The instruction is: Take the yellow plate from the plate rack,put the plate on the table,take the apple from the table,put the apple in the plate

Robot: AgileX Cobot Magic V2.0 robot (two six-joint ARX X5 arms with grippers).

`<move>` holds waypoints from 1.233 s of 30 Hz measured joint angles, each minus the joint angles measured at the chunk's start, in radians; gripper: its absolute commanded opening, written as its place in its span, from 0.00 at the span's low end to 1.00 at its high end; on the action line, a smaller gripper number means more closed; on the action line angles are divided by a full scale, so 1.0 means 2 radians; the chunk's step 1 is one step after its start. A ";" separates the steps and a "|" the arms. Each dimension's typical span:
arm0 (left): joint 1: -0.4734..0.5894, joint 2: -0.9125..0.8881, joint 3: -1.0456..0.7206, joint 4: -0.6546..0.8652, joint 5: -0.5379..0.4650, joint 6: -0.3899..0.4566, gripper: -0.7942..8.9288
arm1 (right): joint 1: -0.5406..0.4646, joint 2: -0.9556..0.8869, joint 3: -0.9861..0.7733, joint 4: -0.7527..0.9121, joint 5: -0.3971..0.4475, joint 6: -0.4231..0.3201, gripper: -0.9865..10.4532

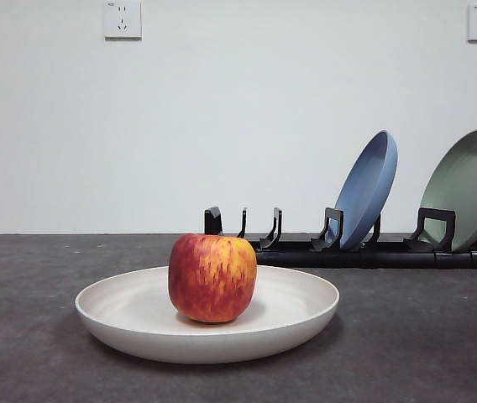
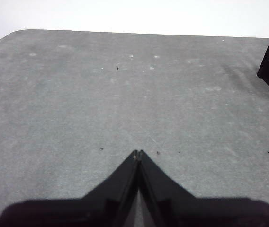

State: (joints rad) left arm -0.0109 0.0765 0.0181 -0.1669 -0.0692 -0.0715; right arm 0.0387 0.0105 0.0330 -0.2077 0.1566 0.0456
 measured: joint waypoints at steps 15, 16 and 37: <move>0.000 0.000 0.000 0.000 0.000 0.000 0.08 | 0.000 0.000 0.000 0.000 0.000 0.000 0.09; 0.000 0.000 0.000 0.000 0.000 0.000 0.08 | 0.000 0.000 0.000 0.000 0.000 0.000 0.09; 0.000 0.000 0.000 0.000 0.000 0.000 0.08 | 0.000 0.000 0.000 0.000 0.000 0.000 0.09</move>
State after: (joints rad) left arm -0.0109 0.0765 0.0181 -0.1665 -0.0692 -0.0715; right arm 0.0387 0.0105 0.0330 -0.2081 0.1566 0.0456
